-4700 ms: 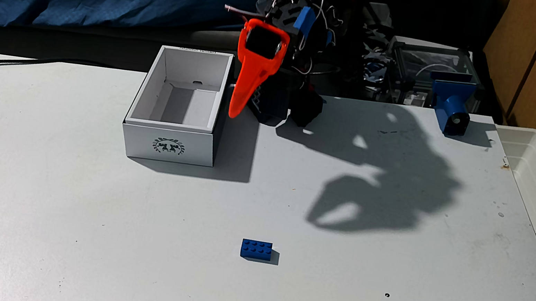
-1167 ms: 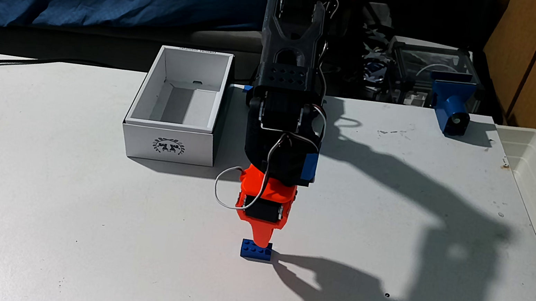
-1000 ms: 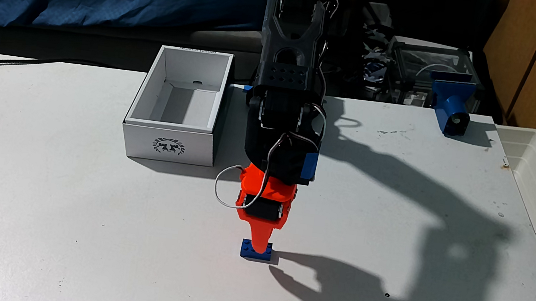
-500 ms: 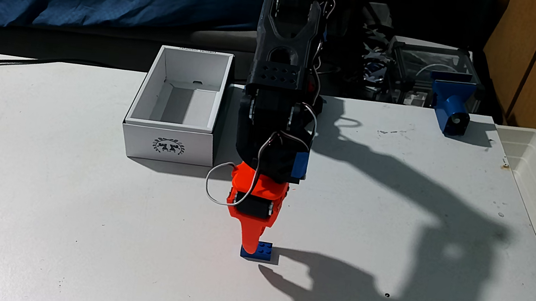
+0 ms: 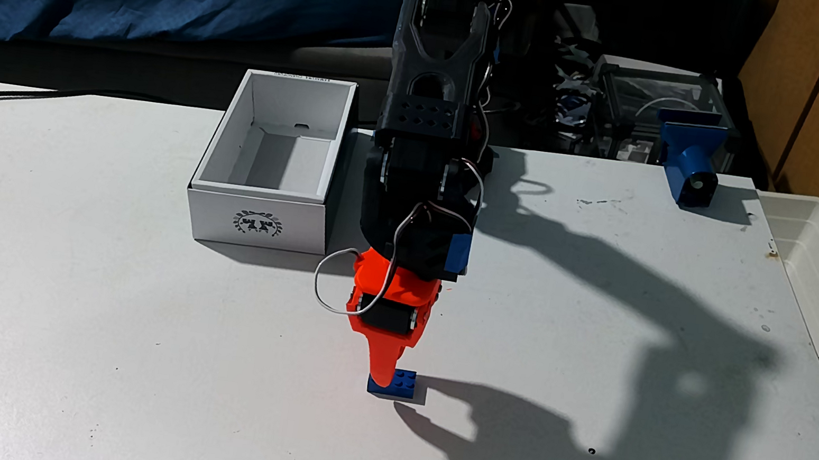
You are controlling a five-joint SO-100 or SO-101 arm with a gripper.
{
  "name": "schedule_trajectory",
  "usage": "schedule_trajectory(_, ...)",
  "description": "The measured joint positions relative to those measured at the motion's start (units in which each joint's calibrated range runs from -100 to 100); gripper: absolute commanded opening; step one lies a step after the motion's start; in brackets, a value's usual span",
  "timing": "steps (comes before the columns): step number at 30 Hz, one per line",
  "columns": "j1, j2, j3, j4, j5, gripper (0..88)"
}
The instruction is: Grab the blue brick and place in box
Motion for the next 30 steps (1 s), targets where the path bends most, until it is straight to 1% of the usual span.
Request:
schedule_trajectory(15,-0.1,0.0,0.0,0.0,0.0,11.8)
schedule_trajectory(17,-0.4,0.0,0.0,0.0,0.0,13.5)
schedule_trajectory(20,-0.5,0.0,0.0,0.0,0.0,20.2)
schedule_trajectory(22,-0.5,0.0,0.0,0.0,0.0,23.0)
schedule_trajectory(24,-0.5,0.0,0.0,0.0,0.0,24.1)
schedule_trajectory(30,-0.5,0.0,0.0,0.0,0.0,23.6)
